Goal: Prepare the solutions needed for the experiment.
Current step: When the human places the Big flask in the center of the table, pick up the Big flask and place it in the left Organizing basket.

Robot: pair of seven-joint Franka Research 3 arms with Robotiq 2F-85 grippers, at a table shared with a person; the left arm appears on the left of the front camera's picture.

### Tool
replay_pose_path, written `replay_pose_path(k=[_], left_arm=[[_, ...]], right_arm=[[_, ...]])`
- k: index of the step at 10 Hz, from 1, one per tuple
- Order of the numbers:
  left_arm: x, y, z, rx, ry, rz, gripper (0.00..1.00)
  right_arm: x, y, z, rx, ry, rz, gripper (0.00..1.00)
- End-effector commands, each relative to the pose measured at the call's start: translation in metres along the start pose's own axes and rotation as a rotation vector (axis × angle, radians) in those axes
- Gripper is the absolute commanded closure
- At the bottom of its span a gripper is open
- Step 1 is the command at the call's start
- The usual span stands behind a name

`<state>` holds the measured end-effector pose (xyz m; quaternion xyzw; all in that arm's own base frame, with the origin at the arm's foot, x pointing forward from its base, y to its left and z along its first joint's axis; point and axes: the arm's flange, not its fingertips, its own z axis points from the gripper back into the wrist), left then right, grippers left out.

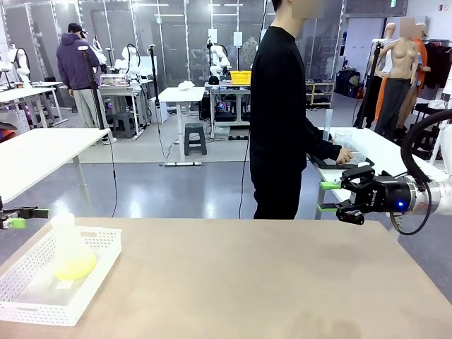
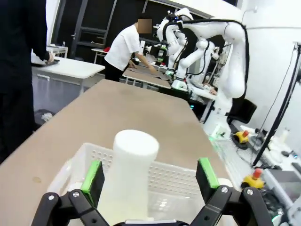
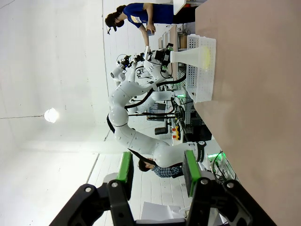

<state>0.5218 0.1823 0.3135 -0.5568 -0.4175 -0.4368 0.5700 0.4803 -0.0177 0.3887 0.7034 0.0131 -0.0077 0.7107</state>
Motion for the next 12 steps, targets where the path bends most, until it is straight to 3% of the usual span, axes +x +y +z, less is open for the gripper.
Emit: replay_pose_path(k=[1,2,6,7,9,10,12], left_arm=[[0.015,-0.019,-0.002,-0.023,0.084,0.072,0.00],[0.000,0.000,0.000,0.000,0.000,0.000,0.00],[0.002,-0.004,0.000,-0.009,0.017,0.030,0.00],[0.009,-0.008,-0.001,0.025,0.024,0.133,0.00],[0.028,-0.026,0.002,-0.048,-0.138,0.358,0.00],[0.033,-0.034,0.002,-0.055,-0.142,0.455,0.00],[0.029,-0.048,-0.007,-0.023,-0.016,0.756,0.00]], right_arm=[[0.000,0.002,-0.001,0.002,-0.001,0.002,0.45],[0.000,0.002,-0.001,0.002,-0.001,0.002,0.45],[0.000,0.002,-0.001,0.002,-0.001,0.002,0.45],[0.000,0.002,-0.001,0.002,-0.001,0.002,0.45],[0.000,0.002,-0.001,0.002,-0.001,0.002,0.45],[0.000,0.002,-0.001,0.002,-0.001,0.002,0.45],[0.000,0.002,-0.001,0.002,-0.001,0.002,0.45]])
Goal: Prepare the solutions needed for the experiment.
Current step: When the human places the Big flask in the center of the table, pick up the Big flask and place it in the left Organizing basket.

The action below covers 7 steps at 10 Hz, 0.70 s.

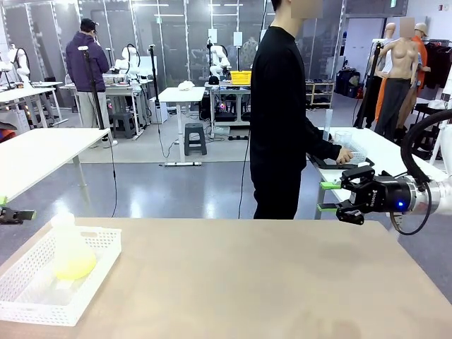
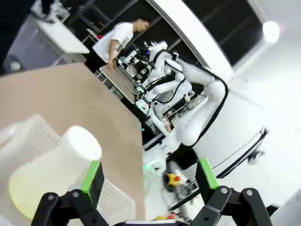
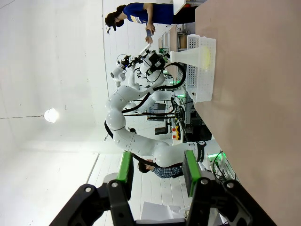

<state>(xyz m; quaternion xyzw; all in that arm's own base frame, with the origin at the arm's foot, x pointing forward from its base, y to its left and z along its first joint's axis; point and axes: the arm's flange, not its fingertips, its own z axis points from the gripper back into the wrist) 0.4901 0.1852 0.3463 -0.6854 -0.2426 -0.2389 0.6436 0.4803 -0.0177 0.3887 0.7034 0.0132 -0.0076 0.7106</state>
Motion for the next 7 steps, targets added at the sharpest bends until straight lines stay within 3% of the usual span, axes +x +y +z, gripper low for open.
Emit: replay_pose_path(k=[1,2,4,7], left_arm=[[-0.0066,-0.0062,-0.0128,0.074,0.076,0.293,0.00],[-0.0088,-0.0031,-0.0143,0.130,0.096,0.333,0.00],[-0.0073,-0.0087,-0.0160,0.081,0.055,0.506,0.00],[-0.0024,-0.0120,-0.0202,0.008,0.058,0.557,0.00]], right_arm=[[0.0004,0.0016,-0.0009,0.002,-0.001,0.002,0.45],[0.0004,0.0016,-0.0009,0.002,-0.001,0.002,0.45],[0.0004,0.0016,-0.0009,0.002,-0.001,0.002,0.45],[0.0004,0.0016,-0.0009,0.002,-0.001,0.002,0.45]])
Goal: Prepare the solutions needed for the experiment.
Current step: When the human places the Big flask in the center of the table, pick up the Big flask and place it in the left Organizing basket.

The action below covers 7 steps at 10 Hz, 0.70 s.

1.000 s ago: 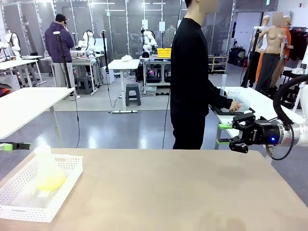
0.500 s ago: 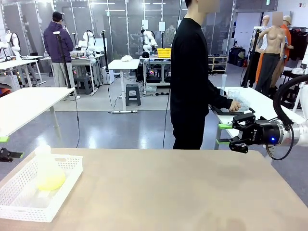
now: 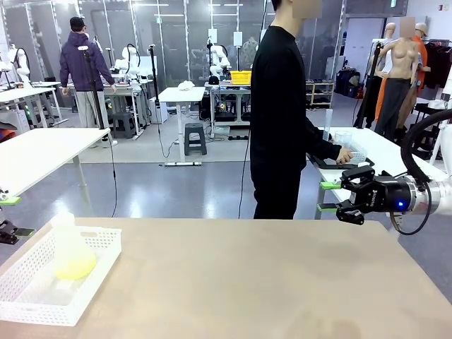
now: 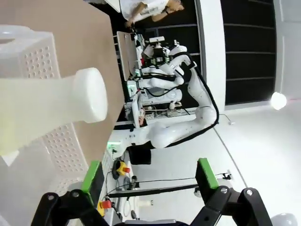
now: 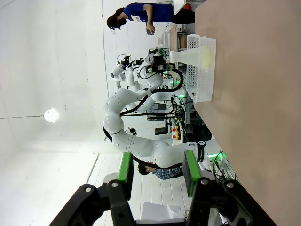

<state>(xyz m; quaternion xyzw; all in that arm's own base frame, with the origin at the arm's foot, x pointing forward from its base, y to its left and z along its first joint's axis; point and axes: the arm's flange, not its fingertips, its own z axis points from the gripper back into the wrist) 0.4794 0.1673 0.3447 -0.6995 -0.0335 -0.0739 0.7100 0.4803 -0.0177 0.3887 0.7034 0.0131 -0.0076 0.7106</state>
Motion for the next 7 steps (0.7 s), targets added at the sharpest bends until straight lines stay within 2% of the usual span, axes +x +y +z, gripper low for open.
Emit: replay_pose_path(k=[1,4,7], left_arm=[[0.0021,-0.0110,-0.0026,-0.087,0.015,0.038,0.00],[0.0020,-0.0108,-0.0018,-0.118,0.034,0.022,0.00],[-0.0035,-0.0076,-0.0060,-0.091,0.037,0.013,0.00]], right_arm=[[0.0004,0.0016,-0.0009,0.002,-0.001,0.002,0.45],[0.0004,0.0016,-0.0009,0.002,-0.001,0.002,0.45],[0.0004,0.0016,-0.0009,0.002,-0.001,0.002,0.45]])
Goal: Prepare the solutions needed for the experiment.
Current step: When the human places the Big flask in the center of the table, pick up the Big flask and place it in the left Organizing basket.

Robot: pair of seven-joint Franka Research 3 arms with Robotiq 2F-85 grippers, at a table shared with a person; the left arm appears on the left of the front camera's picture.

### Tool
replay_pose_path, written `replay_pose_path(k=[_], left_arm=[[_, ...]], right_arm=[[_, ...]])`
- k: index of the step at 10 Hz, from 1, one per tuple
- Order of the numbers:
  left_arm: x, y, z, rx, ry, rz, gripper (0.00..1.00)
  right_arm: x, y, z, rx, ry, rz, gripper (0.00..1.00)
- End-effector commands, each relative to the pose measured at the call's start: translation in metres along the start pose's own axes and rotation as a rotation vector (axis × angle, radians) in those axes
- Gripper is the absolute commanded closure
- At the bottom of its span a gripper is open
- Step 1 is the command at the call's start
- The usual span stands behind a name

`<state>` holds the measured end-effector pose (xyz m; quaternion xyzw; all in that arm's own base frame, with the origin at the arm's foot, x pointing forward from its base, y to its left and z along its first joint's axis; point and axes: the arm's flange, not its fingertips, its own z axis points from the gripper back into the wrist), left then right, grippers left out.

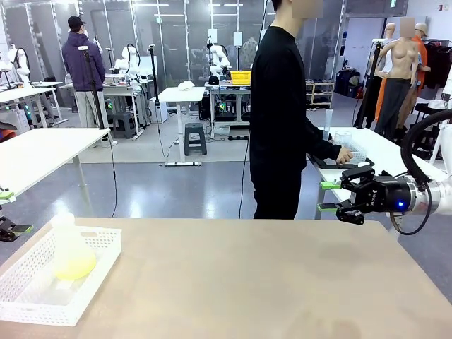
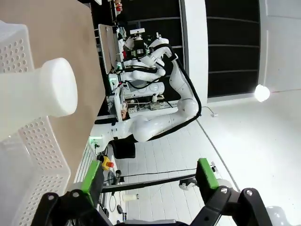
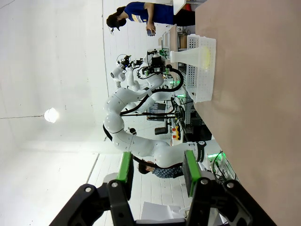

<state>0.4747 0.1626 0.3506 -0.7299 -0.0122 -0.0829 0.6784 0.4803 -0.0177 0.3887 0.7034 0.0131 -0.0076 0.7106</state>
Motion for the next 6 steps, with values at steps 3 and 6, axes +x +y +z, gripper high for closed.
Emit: replay_pose_path(k=[3,6], left_arm=[[0.0000,-0.0009,-0.0012,0.000,0.001,-0.001,0.00],[0.0000,-0.0009,-0.0012,0.000,0.001,-0.001,0.00]], right_arm=[[0.0004,0.0016,-0.0009,0.002,-0.001,0.002,0.45],[0.0004,0.0016,-0.0009,0.002,-0.001,0.002,0.45]])
